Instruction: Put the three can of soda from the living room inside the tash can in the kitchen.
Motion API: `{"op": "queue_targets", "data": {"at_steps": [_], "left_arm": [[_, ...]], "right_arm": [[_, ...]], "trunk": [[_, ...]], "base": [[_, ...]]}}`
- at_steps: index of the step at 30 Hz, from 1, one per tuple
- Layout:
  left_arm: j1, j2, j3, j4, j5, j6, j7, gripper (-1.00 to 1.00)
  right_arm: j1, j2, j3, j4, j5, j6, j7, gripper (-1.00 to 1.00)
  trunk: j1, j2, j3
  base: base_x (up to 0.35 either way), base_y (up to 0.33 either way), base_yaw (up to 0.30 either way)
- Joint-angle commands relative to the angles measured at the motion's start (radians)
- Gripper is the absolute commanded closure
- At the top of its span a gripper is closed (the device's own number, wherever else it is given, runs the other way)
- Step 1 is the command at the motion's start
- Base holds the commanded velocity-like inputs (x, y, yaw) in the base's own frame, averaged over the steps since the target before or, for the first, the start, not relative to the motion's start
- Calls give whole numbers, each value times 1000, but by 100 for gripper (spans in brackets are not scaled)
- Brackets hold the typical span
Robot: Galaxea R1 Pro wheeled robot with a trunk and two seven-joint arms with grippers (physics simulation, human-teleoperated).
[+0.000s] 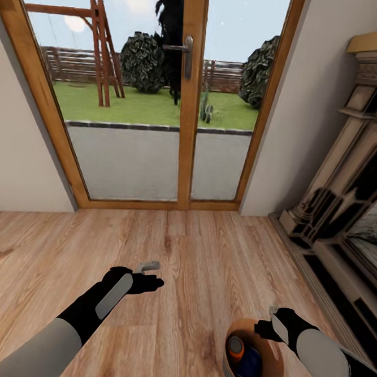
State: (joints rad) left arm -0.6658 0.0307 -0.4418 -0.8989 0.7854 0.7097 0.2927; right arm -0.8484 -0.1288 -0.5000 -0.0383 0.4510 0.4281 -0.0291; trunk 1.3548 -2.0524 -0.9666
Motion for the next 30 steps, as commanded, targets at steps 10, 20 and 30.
{"op": "queue_targets", "data": {"at_steps": [10, 20, 30], "left_arm": [[0, 1, 0, 0, 0, -1, 0, -100], [0, 0, 0, 0, 0, -1, 0, -100], [0, 0, 0, 2, 0, -1, 0, -100]], "right_arm": [[0, 1, 0, -2, -3, -2, 1, -100], [8, 3, -2, -3, -4, -20, 1, -100], [27, 5, -3, 1, -6, -115, 1, -100]], "trunk": [[-38, 70, 31], [-77, 140, 63], [-115, 210, 94]], "base": [[0, 0, 0], [0, 0, 0], [0, 0, 0]]}}
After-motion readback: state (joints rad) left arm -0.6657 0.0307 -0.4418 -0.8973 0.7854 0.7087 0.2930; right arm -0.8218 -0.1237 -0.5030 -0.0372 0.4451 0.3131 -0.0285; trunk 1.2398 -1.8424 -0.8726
